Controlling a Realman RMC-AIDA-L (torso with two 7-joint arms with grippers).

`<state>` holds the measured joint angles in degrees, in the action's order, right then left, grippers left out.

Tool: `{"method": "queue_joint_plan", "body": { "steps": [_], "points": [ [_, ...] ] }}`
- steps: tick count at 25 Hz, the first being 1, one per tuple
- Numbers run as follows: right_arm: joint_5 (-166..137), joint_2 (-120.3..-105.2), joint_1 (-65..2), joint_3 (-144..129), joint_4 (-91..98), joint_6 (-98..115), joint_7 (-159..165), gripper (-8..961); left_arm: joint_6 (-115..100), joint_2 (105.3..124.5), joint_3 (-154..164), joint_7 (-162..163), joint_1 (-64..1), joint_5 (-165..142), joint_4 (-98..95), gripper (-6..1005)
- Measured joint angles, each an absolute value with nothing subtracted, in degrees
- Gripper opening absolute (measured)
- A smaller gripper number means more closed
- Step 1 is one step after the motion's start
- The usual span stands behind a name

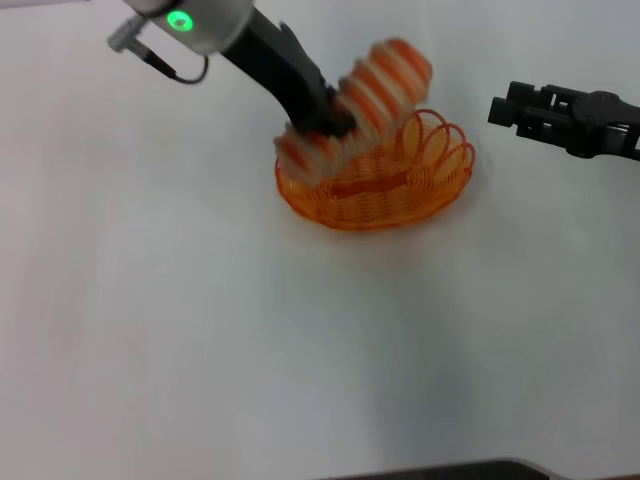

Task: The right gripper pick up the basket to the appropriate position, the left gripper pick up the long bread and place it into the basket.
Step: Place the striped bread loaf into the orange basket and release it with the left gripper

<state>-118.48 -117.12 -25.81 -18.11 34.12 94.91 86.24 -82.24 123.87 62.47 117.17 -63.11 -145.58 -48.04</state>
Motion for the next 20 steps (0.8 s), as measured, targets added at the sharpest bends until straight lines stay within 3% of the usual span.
{"method": "queue_joint_plan", "body": {
  "steps": [10,20],
  "points": [
    [-118.38,-117.33,-25.96,-15.64,32.59,94.26,85.43,608,-76.8,124.14,69.81,116.66,-66.72,-145.11,-40.48,225],
    [-118.38,-117.37,-26.49,-15.47,32.6,94.17,85.44,607,-76.59,124.24,69.89,116.71,-66.61,-144.98,-40.58,407]
  ]
}}
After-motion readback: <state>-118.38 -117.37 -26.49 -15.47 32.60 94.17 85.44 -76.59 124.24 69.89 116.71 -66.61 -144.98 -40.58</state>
